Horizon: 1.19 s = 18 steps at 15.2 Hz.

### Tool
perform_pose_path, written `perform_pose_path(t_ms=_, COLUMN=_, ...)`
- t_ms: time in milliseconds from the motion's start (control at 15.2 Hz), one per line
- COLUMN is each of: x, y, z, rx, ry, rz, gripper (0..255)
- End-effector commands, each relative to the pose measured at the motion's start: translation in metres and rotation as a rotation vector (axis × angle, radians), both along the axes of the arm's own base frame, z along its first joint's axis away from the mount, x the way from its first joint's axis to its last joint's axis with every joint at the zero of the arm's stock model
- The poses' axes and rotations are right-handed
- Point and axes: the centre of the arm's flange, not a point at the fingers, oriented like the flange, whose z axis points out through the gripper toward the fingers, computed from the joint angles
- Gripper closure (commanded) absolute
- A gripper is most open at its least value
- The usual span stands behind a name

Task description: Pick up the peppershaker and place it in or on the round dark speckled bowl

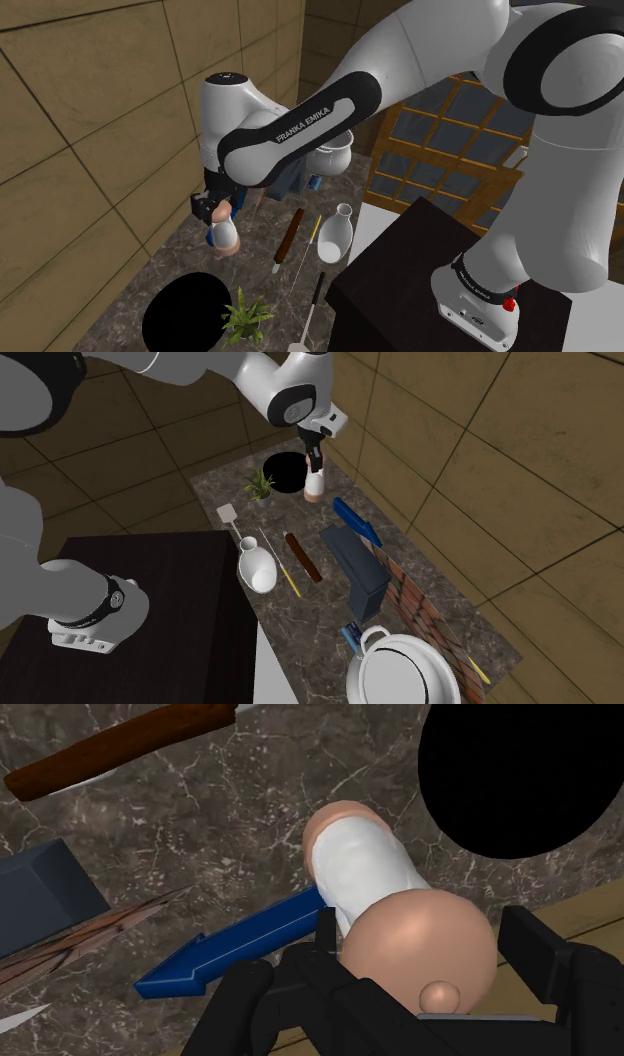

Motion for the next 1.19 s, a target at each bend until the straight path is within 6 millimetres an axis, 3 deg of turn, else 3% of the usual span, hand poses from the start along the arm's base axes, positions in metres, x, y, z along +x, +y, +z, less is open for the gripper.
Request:
perform_pose_path(t_ms=0, x=0.000, y=0.000, z=0.010, rx=0.000, ry=0.000, rz=0.000, gripper=255)
perform_pose_path(t_ms=660, x=0.000, y=0.000, z=0.060, rx=0.000, ry=0.000, rz=0.000, gripper=255)
perform_pose_path(t_ms=1122, x=-0.047, y=0.073, z=0.092, rx=0.000, ry=0.000, rz=0.000, gripper=255)
